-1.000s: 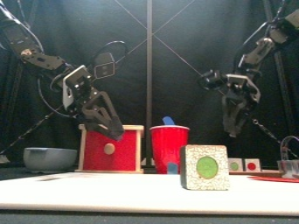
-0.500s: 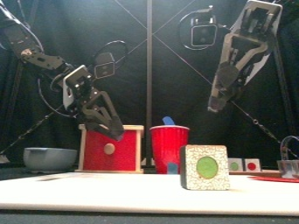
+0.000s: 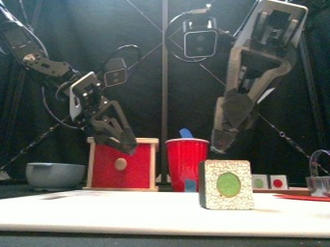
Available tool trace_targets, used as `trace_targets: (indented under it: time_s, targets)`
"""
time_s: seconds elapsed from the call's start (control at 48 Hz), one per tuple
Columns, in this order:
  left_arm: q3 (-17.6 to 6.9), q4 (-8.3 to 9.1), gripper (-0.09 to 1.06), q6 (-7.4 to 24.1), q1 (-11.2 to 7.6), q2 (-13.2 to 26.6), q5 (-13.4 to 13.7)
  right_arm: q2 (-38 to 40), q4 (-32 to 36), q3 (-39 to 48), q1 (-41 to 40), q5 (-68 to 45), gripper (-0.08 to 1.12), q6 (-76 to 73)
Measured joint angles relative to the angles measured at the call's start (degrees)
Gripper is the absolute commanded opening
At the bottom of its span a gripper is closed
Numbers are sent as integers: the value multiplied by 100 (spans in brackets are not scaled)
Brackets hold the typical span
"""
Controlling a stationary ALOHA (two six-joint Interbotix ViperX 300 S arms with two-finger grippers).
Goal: Place sushi on board then cut the sushi with the knife then place the pieces on the plate
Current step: Place the 4 sushi pieces on the plate
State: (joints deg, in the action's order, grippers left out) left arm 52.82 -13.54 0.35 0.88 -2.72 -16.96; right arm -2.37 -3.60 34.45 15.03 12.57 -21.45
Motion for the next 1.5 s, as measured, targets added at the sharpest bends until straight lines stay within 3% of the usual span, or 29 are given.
trace_targets:
  time_s: [0.438, 0.75, 0.833, 1.083, 1.5]
  targets:
    - [0, -9, 75, 0, 0, 0, 0, -835, 62, -650, 193, 466, 87, 53]
    - [0, -9, 75, 0, -9, 0, 0, -1055, 360, -765, 176, 589, 60, -9]
    - [0, -9, 75, 0, -18, 0, 0, -1046, 343, -765, 158, 650, 59, -18]
    - [-18, -9, 75, 9, -35, 0, 0, -387, 316, -439, -229, 1354, 60, -53]
    - [-26, 0, 75, 0, -35, 0, 0, 1239, 290, 703, -2127, 2707, 60, -26]
